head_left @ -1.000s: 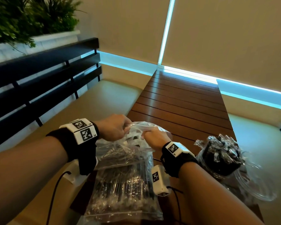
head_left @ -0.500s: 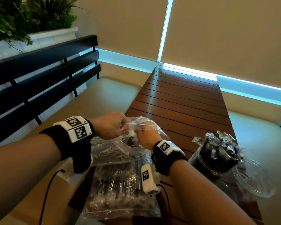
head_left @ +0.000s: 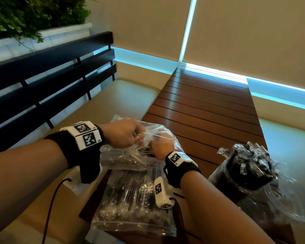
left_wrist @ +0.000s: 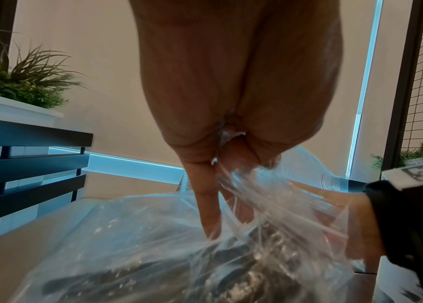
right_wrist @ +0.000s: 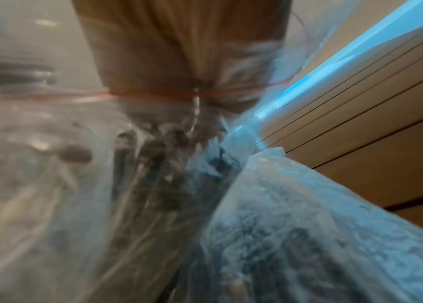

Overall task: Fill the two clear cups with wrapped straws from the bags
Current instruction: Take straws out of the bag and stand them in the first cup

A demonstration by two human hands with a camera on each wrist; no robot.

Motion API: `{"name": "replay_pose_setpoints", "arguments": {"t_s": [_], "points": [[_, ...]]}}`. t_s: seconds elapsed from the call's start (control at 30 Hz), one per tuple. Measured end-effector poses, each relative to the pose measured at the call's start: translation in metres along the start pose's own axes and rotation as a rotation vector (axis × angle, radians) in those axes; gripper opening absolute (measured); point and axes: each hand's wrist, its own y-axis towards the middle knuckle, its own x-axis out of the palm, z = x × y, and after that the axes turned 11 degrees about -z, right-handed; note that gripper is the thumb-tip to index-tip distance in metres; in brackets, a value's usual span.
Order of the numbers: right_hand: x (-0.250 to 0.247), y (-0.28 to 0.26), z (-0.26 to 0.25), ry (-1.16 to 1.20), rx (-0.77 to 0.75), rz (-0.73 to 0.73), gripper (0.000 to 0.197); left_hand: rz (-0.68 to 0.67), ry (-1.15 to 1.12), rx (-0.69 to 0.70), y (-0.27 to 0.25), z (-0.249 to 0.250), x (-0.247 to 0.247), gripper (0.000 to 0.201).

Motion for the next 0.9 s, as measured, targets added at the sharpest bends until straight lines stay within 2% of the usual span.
{"name": "replay_pose_setpoints", "arguments": {"t_s": [0.07, 0.1, 0.2, 0.3, 0.37, 0.43, 0.5, 0.6, 0.67, 0.7, 0.8, 0.9], "points": [[-0.007, -0.007, -0.003, 0.039, -0.032, 0.17, 0.019, 0.0, 0.006, 0.015, 0.001, -0.002, 0.0, 0.019], [-0.008, -0.008, -0.004, -0.002, 0.004, 0.191, 0.02, 0.0, 0.012, 0.02, 0.003, -0.004, 0.001, 0.018], [-0.008, 0.0, -0.001, 0.002, 0.022, 0.109, 0.02, 0.004, 0.027, 0.029, 0.005, -0.007, 0.005, 0.016], [-0.004, 0.01, 0.004, 0.032, 0.038, 0.081, 0.03, 0.0, 0.003, 0.038, 0.007, -0.007, 0.007, 0.017], [-0.007, 0.013, 0.006, 0.085, 0.077, 0.089, 0.021, -0.004, 0.007, 0.042, 0.008, -0.006, 0.007, 0.022], [-0.013, 0.008, 0.003, 0.192, 0.115, 0.07, 0.022, -0.004, 0.006, 0.047, 0.009, -0.006, 0.008, 0.021], [-0.016, 0.004, 0.0, 0.301, 0.074, -0.025, 0.025, -0.003, -0.003, 0.054, 0.009, -0.006, 0.009, 0.02], [-0.016, -0.006, -0.007, 0.318, -0.031, -0.043, 0.03, 0.019, 0.015, 0.069, 0.009, -0.006, 0.009, 0.02], [-0.013, -0.013, -0.014, 0.145, -0.1, -0.058, 0.018, 0.041, 0.027, 0.078, 0.009, -0.01, 0.006, 0.019], [-0.011, -0.014, -0.015, -0.02, -0.123, -0.086, 0.013, 0.049, 0.037, 0.079, 0.009, -0.012, 0.005, 0.018], [-0.007, -0.02, -0.022, -0.438, -0.139, -0.08, 0.01, 0.068, 0.015, 0.085, 0.006, -0.014, 0.003, 0.019], [-0.003, -0.011, -0.016, -0.582, 0.042, -0.086, 0.024, 0.044, -0.035, 0.105, 0.008, -0.014, 0.004, 0.02]]}}
